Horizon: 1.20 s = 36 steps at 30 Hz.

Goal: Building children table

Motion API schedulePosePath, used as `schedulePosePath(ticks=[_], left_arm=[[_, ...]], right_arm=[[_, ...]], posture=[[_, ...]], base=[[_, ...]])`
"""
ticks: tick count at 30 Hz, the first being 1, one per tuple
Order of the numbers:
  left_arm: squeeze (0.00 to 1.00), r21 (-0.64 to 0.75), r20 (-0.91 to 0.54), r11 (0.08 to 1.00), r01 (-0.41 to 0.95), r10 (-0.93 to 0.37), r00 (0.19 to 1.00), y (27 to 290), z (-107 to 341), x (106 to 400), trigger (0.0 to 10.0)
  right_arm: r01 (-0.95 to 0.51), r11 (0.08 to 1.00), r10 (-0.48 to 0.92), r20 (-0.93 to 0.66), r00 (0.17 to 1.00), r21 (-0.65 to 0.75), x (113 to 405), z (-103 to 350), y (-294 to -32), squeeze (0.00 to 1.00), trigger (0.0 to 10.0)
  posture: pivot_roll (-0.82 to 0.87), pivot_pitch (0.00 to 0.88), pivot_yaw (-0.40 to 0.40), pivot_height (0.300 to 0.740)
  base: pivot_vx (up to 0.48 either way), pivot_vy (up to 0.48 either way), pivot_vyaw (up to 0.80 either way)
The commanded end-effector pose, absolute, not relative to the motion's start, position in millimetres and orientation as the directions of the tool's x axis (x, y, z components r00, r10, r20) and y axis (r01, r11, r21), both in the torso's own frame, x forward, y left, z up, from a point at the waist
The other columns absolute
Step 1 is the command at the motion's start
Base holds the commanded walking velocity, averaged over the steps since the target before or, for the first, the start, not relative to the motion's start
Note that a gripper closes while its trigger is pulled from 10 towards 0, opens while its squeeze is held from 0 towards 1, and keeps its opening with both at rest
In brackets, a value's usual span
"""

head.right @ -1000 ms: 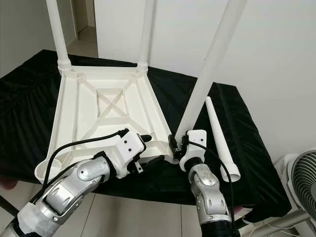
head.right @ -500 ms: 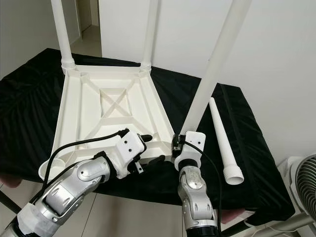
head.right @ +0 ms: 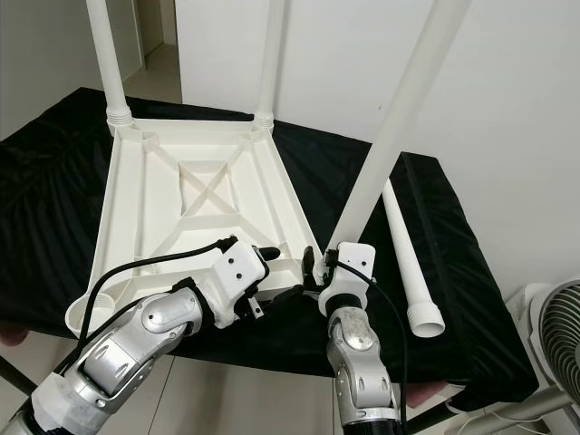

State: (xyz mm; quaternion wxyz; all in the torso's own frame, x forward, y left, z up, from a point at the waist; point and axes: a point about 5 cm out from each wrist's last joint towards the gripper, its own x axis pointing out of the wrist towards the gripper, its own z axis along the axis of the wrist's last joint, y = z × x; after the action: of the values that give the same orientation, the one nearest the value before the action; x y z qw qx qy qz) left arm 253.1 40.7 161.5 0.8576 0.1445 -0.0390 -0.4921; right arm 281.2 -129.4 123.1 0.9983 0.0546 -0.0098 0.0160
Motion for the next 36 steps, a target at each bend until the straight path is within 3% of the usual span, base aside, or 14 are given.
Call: schedulePosePath(ticks=[1, 2, 3, 4, 15, 23, 24, 25, 26, 27, 36], left_arm=[[0.0, 0.264, -0.109, 0.39, 0.882, -0.897, 0.429, 39, 159, 248, 10.0], [0.0, 0.264, -0.109, 0.392, 0.881, -0.896, 0.431, 39, 159, 248, 10.0], [0.0, 0.264, -0.109, 0.392, 0.881, -0.896, 0.431, 39, 159, 248, 10.0], [0.0, 0.265, -0.109, 0.393, 0.881, -0.895, 0.432, 39, 159, 249, 10.0], [0.0, 0.268, -0.109, 0.386, 0.883, -0.898, 0.425, 38, 159, 249, 10.0], [0.0, 0.271, -0.11, 0.379, 0.885, -0.901, 0.42, 38, 160, 249, 10.0], [0.0, 0.272, -0.11, 0.379, 0.885, -0.901, 0.42, 38, 160, 249, 10.0], [0.0, 0.272, -0.11, 0.379, 0.885, -0.901, 0.42, 38, 160, 249, 10.0], [0.0, 0.273, -0.111, 0.378, 0.884, -0.901, 0.42, 38, 160, 249, 10.0], [0.0, 0.273, -0.112, 0.377, 0.885, -0.901, 0.419, 38, 161, 249, 10.0], [0.0, 0.272, -0.113, 0.375, 0.886, -0.902, 0.416, 38, 161, 249, 10.0]], right_arm=[[-0.048, 0.992, 0.045, 0.033, 0.998, 0.119, 280, 124, -133, 1.0, 10.0], [-0.07, 0.992, 0.066, 0.046, 0.997, 0.107, 282, 126, -136, 0.84, 10.0], [-0.07, 0.992, 0.066, 0.046, 0.997, 0.107, 282, 126, -136, 0.84, 10.0], [-0.12, 0.988, 0.116, 0.052, 0.992, 0.094, 284, 127, -140, 0.0, 10.0], [-0.343, 0.939, 0.343, 0.027, 0.939, 0.002, 297, 125, -161, 0.0, 10.0], [-0.466, 0.883, 0.466, -0.026, 0.885, -0.055, 306, 116, -157, 0.0, 10.0], [-0.485, 0.873, 0.484, -0.033, 0.875, -0.054, 307, 114, -156, 0.0, 4.5], [-0.485, 0.873, 0.484, -0.033, 0.875, -0.054, 307, 114, -156, 0.0, 4.5], [-0.493, 0.868, 0.492, -0.039, 0.87, -0.057, 308, 113, -156, 0.0, 3.3], [-0.499, 0.864, 0.497, -0.043, 0.866, -0.062, 309, 112, -155, 0.0, 0.0], [-0.512, 0.857, 0.51, -0.049, 0.859, -0.059, 309, 107, -159, 0.0, 0.0]], posture=[[0.0, 0.011, -0.139, 0.74], [-0.01, 0.01, -0.139, 0.74], [-0.01, 0.01, -0.139, 0.74], [-0.01, 0.008, -0.136, 0.74], [-0.01, 0.005, -0.127, 0.74], [-0.01, 0.002, -0.122, 0.74], [-0.01, 0.001, -0.119, 0.74], [-0.01, 0.001, -0.119, 0.74], [-0.01, 0.001, -0.119, 0.74], [-0.01, 0.002, -0.117, 0.74], [-0.01, 0.004, -0.117, 0.74]], base=[[0.0, 0.0, 0.0], [0.0, 0.0, 0.0], [0.0, 0.0, 0.0], [0.0, 0.0, 0.0], [0.0, 0.0, 0.0], [0.0, 0.0, 0.0], [0.0, 0.0, 0.0], [0.0, 0.0, 0.0], [0.0, 0.0, 0.0], [0.0, 0.0, 0.0], [0.0, 0.0, 0.0]])
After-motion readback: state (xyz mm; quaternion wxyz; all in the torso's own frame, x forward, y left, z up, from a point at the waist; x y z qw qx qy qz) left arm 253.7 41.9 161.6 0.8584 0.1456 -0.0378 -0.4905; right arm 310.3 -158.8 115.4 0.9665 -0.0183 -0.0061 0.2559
